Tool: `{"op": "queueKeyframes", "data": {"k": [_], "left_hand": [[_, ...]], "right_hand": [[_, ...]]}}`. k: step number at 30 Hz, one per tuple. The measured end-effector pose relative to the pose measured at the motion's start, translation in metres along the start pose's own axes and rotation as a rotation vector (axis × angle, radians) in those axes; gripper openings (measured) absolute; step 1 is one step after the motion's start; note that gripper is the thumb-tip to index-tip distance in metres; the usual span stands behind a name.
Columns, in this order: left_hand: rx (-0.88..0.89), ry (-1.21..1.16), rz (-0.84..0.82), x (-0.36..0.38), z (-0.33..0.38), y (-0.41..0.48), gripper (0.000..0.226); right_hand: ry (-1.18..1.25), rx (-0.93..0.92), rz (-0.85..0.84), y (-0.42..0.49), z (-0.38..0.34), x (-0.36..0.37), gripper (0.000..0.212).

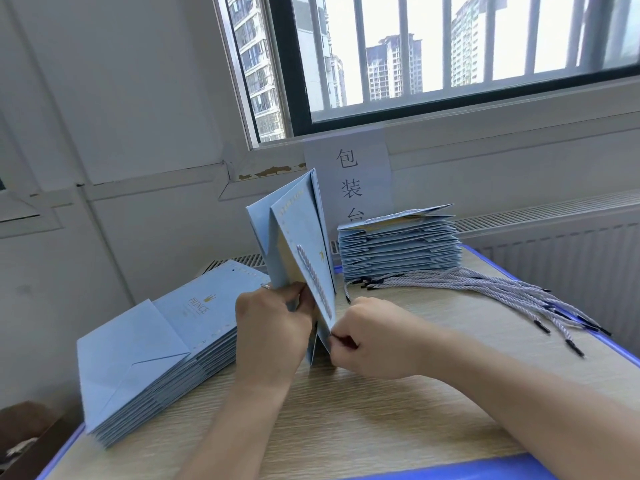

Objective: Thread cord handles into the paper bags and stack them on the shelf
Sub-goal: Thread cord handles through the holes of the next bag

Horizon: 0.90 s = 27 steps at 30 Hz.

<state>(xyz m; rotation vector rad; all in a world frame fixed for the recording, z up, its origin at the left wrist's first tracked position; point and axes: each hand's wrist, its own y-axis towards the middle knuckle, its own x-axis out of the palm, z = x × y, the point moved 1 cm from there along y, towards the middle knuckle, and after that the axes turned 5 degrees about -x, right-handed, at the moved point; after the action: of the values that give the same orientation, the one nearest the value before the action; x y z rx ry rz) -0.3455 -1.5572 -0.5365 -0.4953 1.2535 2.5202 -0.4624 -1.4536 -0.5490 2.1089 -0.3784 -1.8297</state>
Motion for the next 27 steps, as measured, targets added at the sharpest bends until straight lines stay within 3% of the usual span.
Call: {"op": "queueKeyframes", "data": {"k": [9, 12, 15, 18, 22, 24, 25, 27], "left_hand": [[0.021, 0.001, 0.089, -0.007, 0.007, 0.001, 0.029], [0.120, 0.019, 0.171, -0.022, 0.023, 0.006, 0.033], [0.222, 0.011, 0.178, -0.041, 0.037, 0.012, 0.024], [0.327, 0.066, 0.135, -0.065, 0.057, 0.018, 0.027], [0.426, 0.173, 0.047, -0.094, 0.077, 0.026, 0.023], [0.487, 0.236, -0.014, -0.103, 0.085, 0.032, 0.020], [0.539, 0.269, -0.055, -0.106, 0.089, 0.037, 0.019], [0.646, 0.401, -0.151, -0.109, 0.100, 0.044, 0.024]], "right_hand": [[0.036, -0.100, -0.003, -0.003, -0.001, -0.005, 0.051], [0.100, -0.093, -0.045, -0.008, -0.001, -0.013, 0.059], [0.270, -0.047, -0.027, -0.013, 0.008, -0.032, 0.048], [0.418, 0.037, 0.213, -0.019, 0.024, -0.058, 0.042], [0.525, 0.127, 0.841, -0.044, 0.026, -0.113, 0.041], [0.605, 0.116, 1.073, -0.058, 0.009, -0.149, 0.034], [0.614, 0.081, 1.110, -0.063, -0.005, -0.165, 0.034], [0.552, -0.018, 0.993, -0.066, -0.038, -0.188, 0.039]]}}
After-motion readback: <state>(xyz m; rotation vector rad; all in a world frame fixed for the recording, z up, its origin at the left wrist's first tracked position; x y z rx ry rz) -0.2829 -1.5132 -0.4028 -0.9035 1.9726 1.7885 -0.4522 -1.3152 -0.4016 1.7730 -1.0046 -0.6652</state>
